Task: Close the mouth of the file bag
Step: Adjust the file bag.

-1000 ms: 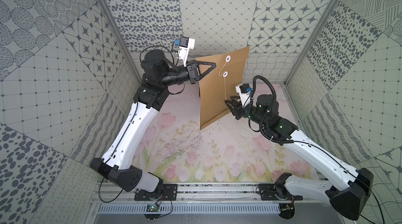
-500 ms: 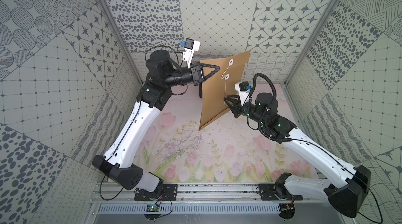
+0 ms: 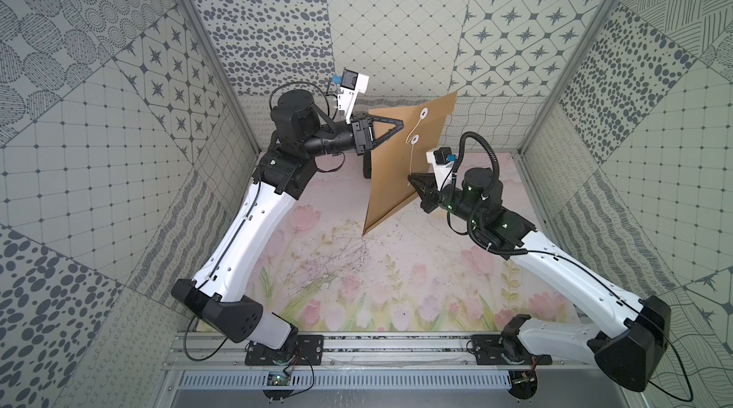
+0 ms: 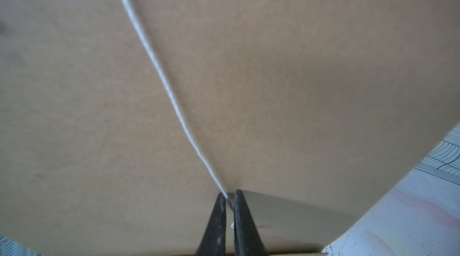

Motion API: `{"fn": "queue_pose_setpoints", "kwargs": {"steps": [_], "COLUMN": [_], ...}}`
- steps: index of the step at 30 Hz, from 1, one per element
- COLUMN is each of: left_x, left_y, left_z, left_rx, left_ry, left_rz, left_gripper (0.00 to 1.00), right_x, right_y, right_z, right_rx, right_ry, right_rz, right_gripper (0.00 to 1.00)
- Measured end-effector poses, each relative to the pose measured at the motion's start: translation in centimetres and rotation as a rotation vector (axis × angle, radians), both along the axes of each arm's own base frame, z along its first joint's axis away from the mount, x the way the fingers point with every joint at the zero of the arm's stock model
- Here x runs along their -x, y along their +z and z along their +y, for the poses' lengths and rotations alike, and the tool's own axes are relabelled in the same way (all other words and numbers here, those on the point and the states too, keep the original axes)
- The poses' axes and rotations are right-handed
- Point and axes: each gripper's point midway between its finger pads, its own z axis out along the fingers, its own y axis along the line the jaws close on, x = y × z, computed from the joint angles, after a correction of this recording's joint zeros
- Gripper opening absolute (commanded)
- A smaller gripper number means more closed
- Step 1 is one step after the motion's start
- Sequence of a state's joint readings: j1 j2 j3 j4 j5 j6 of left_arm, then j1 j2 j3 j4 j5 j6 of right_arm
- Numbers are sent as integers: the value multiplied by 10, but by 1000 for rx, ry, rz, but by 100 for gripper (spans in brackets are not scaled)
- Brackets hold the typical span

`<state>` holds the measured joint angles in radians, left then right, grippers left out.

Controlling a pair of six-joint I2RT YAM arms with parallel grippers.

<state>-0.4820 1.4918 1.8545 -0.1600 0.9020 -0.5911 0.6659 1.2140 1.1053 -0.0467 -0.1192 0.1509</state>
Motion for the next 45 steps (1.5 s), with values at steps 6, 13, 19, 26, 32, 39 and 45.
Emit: {"fn": "queue_pose_setpoints", "kwargs": {"steps": [6, 13, 19, 26, 32, 39, 45], "left_x": [1, -7, -25, -45, -52, -50, -50], "left_y": [0, -10, -30, -59, -85, -98, -113], "left_z": [-1, 1, 7, 12, 14, 17, 21], "left_rx": [-2, -40, -115, -214, -290, -338, -385], "left_ry": [-3, 60, 170, 266, 288, 288, 296], "left_rz": [-2, -11, -4, 5, 27, 22, 31], "left_gripper": [0, 0, 0, 0, 0, 0, 0], "right_x": [-3, -11, -18, -24, -39, -66, -73], "right_y": [0, 0, -17, -13, 9, -2, 24], "right_z": [-3, -13, -31, -53, -69, -96, -103], "right_rx": [0, 23, 111, 216, 253, 297, 259], "right_ry": [-23, -99, -199, -304, -384, -483, -513], "right_rz": [-2, 0, 27, 12, -19, 30, -1], "right_gripper": [0, 0, 0, 0, 0, 0, 0]}}
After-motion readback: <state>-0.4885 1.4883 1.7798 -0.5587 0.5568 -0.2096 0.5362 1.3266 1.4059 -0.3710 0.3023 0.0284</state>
